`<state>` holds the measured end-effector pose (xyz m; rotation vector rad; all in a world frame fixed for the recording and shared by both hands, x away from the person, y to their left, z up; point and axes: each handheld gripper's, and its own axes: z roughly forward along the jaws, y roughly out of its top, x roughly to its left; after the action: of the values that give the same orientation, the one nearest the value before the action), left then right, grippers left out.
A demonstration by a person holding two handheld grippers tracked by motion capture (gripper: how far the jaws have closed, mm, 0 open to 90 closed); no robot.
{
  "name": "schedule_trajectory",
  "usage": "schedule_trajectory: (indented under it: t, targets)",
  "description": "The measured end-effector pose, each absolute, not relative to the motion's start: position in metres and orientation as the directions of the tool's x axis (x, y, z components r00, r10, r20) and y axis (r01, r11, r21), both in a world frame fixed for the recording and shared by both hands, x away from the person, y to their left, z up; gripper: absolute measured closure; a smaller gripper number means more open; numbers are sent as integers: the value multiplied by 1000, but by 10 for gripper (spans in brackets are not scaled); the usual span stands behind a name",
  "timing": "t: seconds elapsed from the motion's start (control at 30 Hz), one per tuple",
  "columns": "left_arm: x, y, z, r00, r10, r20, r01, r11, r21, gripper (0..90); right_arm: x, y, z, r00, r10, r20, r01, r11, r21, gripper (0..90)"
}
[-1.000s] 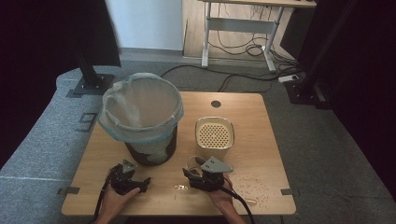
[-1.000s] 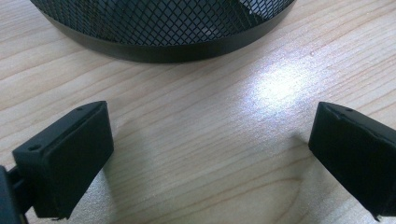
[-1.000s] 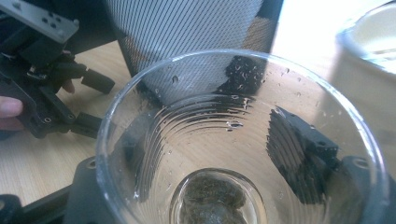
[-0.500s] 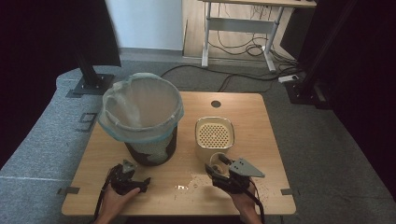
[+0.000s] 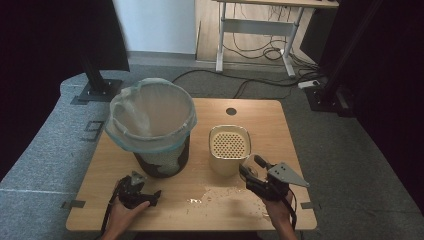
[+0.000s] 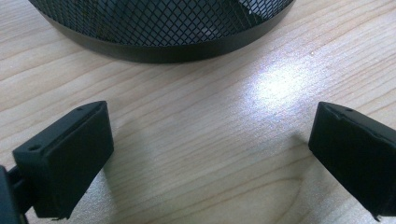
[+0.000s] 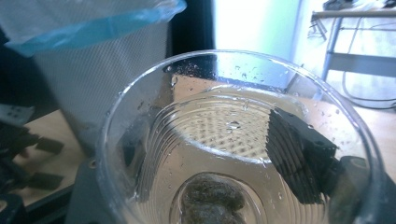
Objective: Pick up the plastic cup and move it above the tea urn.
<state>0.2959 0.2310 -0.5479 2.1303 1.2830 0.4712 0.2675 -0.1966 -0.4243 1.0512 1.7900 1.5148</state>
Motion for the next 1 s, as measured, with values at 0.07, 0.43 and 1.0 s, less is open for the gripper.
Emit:
schedule_trajectory:
  t: [0.07,0.43,1.0]
  targets:
    - [296,231,-548,471,882,-5,669,-353,654,0,272,-200,-419,-522,851,61,203,55,978,366]
    - [296,231,-548,469,883,-4,669,-353,655,0,304,-208,-400,-481,876,33,212,80,974,365]
    - [296,231,-548,468,884,-6,669,-349,656,0,353,-193,-388,-452,891,28,251,98,963,365]
